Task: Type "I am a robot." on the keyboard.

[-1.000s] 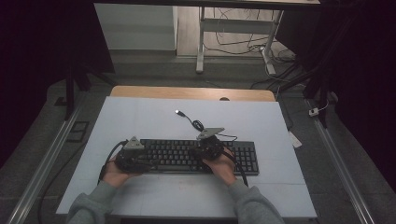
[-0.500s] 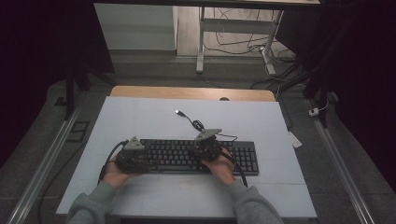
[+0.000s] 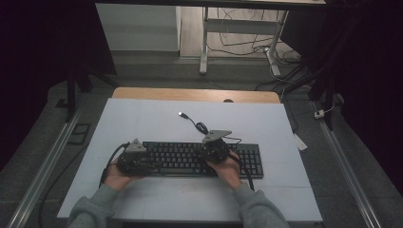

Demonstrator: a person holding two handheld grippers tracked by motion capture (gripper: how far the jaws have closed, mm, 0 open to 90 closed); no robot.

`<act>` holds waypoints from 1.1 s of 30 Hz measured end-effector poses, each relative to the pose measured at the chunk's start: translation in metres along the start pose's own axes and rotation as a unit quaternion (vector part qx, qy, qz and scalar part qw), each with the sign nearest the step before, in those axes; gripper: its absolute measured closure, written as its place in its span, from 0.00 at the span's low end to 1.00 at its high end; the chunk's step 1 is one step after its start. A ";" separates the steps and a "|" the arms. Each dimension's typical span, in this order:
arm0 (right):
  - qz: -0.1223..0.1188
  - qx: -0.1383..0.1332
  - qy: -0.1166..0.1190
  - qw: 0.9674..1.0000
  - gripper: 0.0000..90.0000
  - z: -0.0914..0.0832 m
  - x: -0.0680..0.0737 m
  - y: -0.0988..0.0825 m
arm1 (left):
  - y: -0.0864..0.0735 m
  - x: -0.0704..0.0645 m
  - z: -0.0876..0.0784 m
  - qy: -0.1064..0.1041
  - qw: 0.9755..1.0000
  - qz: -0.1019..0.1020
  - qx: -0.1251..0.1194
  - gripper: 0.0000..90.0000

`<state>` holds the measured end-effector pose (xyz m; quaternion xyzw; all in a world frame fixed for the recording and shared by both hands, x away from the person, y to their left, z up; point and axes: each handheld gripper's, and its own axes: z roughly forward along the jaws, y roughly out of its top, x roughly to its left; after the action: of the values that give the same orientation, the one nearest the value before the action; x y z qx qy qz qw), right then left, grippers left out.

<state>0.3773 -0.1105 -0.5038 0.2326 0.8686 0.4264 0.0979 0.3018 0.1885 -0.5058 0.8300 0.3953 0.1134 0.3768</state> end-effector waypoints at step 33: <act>0.033 -0.024 -0.059 0.997 0.52 -0.087 -0.004 -0.062 | -0.001 0.002 -0.002 0.003 1.000 -0.006 -0.004 0.36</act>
<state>0.3294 -0.2057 -0.4994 0.2831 0.8426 0.4360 0.1404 0.3019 0.1911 -0.5052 0.8255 0.4012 0.1155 0.3798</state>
